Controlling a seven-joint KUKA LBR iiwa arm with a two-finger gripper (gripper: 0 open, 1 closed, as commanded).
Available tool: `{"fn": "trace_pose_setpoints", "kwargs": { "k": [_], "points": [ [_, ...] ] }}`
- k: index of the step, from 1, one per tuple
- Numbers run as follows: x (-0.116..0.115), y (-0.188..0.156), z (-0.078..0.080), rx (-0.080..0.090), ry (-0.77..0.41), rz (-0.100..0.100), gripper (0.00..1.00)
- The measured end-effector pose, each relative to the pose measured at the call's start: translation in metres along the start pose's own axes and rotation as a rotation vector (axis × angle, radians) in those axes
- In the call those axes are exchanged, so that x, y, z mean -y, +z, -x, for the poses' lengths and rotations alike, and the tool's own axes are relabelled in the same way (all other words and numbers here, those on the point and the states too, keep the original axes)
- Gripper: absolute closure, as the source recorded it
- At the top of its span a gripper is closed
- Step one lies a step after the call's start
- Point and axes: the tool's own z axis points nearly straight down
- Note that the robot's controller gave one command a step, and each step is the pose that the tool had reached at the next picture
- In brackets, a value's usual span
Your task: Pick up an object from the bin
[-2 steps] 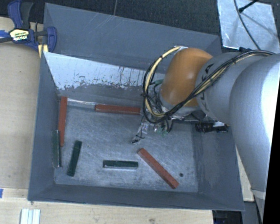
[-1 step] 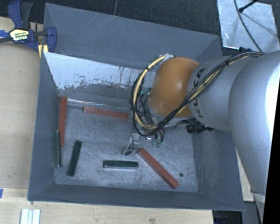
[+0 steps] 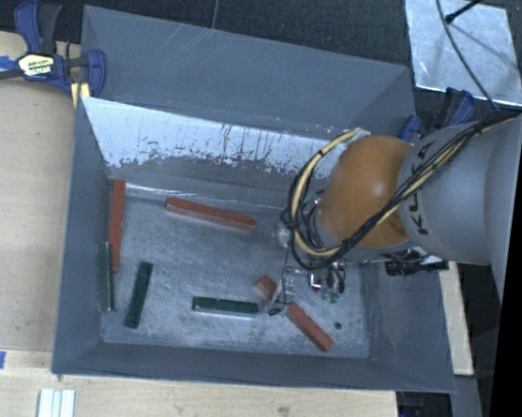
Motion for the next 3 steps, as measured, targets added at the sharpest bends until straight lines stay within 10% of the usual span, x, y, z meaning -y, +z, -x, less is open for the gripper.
{"fn": "trace_pose_setpoints", "kwargs": {
  "k": [1, 2, 3],
  "points": [
    [0.043, 0.009, -0.009, -0.001, -0.202, 0.001, 0.00],
    [0.022, 0.009, -0.032, 0.000, -0.367, 0.004, 0.00],
    [0.023, 0.009, -0.031, 0.002, -0.365, 0.004, 1.00]
  ]
}}
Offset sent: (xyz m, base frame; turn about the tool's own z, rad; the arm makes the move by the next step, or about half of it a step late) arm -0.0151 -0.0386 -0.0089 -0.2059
